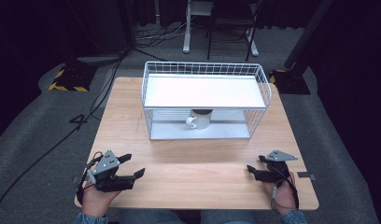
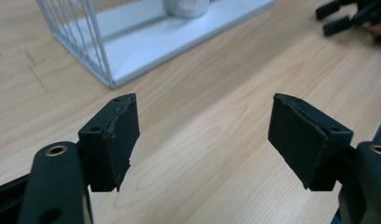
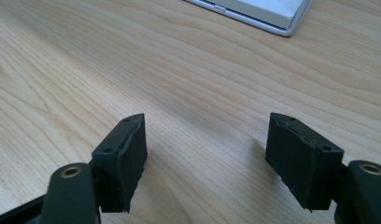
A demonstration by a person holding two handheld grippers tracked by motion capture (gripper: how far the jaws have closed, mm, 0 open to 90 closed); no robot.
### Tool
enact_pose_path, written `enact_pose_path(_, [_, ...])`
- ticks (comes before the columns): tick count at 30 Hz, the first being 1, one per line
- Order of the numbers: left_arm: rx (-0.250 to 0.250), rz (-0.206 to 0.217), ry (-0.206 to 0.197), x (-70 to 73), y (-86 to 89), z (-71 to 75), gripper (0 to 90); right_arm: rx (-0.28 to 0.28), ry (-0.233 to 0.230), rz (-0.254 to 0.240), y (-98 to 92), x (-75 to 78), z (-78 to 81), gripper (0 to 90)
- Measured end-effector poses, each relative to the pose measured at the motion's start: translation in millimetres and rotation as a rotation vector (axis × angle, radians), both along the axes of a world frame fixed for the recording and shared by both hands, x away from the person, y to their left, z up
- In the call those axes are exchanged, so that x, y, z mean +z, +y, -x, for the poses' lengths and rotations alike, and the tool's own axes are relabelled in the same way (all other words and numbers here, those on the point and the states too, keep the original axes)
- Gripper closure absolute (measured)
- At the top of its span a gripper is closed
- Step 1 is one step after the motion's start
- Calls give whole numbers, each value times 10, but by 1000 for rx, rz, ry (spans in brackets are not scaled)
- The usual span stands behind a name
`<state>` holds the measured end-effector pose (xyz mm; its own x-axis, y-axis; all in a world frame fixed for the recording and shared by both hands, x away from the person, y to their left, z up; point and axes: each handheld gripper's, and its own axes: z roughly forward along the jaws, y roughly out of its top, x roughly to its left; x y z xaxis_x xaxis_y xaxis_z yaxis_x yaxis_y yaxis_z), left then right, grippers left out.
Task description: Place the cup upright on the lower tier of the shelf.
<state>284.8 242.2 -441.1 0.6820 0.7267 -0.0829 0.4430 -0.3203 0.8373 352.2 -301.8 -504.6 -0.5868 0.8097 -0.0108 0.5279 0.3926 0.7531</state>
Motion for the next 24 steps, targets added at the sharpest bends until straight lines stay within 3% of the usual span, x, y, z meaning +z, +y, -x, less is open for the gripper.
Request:
enact_pose_path(2, [6,-38,6,-67,33,-20,248,0,0,0,0,0,0,294])
enact_pose_path(15, [64,-92,139,-360,139,-111,243,1,0,0,0,0,1,294])
enact_pose_path(24, [81,-117,163,-478,170,-146,238,1,-1,1,0,0,0,294])
